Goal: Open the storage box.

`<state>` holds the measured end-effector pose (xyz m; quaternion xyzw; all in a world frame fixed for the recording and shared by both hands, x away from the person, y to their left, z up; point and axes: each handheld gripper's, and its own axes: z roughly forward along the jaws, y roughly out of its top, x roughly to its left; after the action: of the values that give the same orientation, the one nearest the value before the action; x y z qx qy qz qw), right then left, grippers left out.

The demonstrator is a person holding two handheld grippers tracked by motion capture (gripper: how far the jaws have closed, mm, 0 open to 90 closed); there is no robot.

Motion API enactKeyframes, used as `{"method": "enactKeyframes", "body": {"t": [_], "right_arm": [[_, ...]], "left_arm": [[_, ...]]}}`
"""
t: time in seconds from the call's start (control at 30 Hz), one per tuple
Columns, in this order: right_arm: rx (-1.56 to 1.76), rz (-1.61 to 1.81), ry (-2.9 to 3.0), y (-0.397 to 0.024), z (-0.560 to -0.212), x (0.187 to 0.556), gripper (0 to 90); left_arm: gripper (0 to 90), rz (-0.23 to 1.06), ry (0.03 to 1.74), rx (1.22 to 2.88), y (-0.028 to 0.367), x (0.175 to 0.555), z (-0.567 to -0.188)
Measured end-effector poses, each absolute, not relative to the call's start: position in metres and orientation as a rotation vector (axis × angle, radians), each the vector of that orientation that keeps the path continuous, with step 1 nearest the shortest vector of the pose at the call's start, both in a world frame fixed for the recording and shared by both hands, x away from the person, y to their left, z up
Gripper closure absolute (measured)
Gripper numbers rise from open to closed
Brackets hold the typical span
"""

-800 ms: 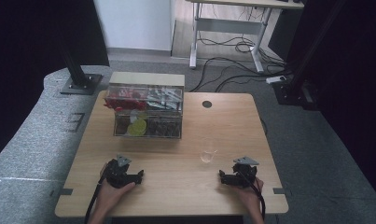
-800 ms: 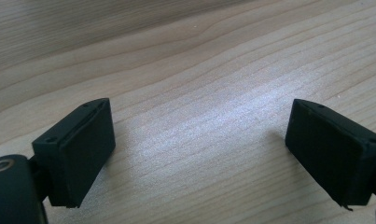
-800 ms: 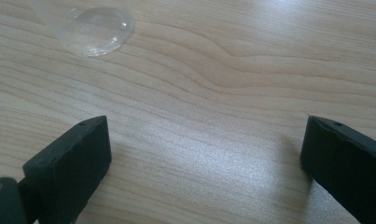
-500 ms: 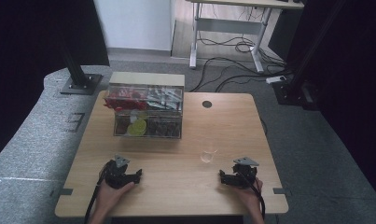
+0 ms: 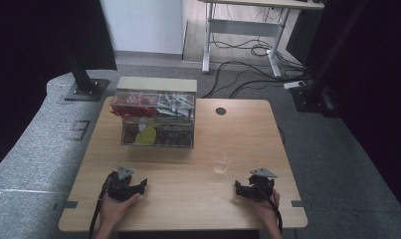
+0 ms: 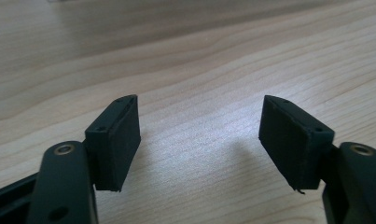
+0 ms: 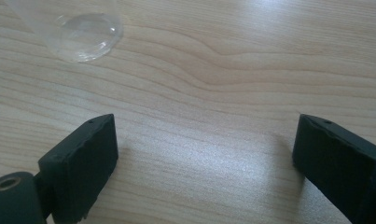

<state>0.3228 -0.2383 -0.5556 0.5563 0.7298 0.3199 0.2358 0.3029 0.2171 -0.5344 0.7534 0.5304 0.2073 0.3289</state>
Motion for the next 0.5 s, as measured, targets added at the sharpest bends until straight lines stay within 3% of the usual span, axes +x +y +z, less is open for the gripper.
{"method": "enactKeyframes", "body": {"t": [0.23, 0.5], "right_arm": [[1.527, 0.877, 1.999, -0.238, -0.556, 0.323, 7.3], [1.524, 0.877, 1.999, -0.238, -0.556, 0.323, 7.6]], "left_arm": [[31.5, 0.554, 1.372, 1.940, 0.222, 0.299, -0.524], [49.8, 0.634, 1.386, 1.862, 0.237, 0.294, -0.514]]}}
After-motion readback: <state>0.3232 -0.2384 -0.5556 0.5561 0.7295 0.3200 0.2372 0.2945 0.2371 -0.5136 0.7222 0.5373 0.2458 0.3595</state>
